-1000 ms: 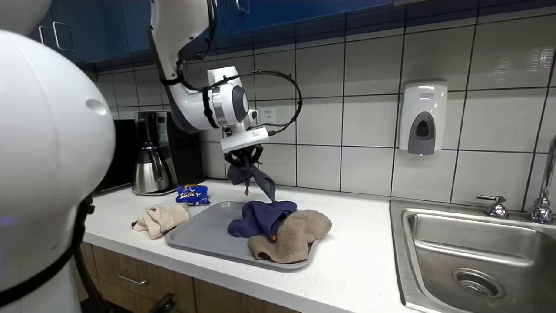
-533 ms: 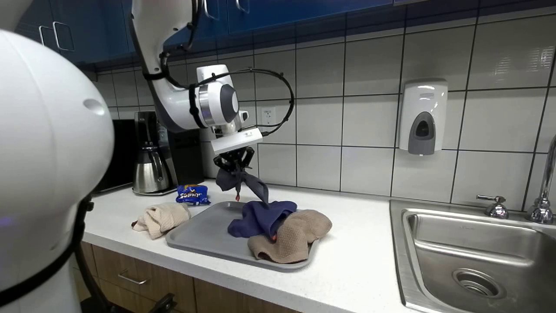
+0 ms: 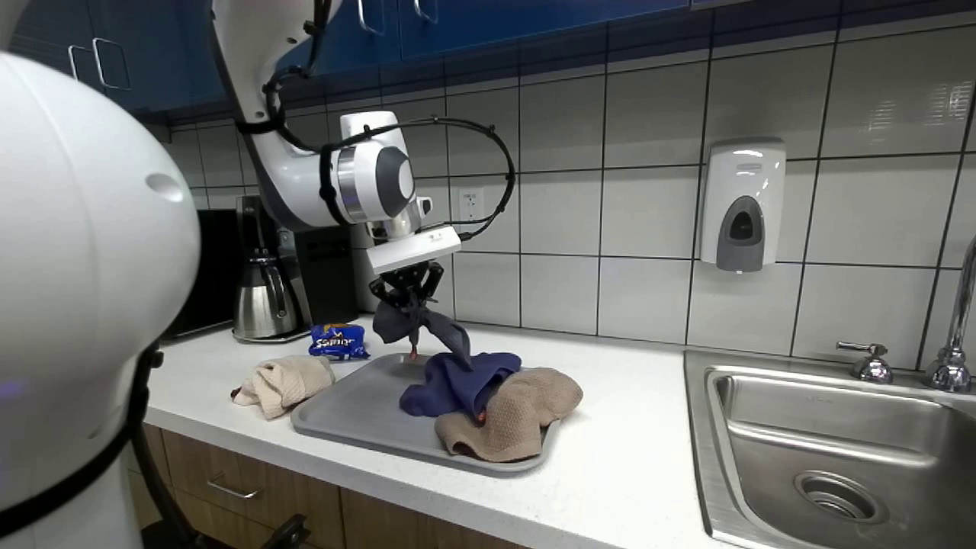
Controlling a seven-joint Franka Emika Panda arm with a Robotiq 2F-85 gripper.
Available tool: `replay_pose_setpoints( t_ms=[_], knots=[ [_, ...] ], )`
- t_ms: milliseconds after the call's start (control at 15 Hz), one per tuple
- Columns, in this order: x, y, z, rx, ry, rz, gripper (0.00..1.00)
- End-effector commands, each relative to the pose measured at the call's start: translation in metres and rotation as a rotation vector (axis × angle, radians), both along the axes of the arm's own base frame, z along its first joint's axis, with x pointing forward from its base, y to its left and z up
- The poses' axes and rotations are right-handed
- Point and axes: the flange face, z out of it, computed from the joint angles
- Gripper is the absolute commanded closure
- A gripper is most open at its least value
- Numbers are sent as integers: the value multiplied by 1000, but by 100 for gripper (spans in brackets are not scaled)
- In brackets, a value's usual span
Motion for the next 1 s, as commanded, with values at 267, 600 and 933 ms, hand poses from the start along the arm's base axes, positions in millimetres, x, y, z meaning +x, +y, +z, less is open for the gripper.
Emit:
replay_pose_setpoints(
  t_ms=[267,600,933],
  knots=[
    [-15,-5,-3,-18,21,57,97],
    [-13,-4,-14,-22,43,61,97],
    [-6,-2,-32,-37,76,55,97]
  ],
)
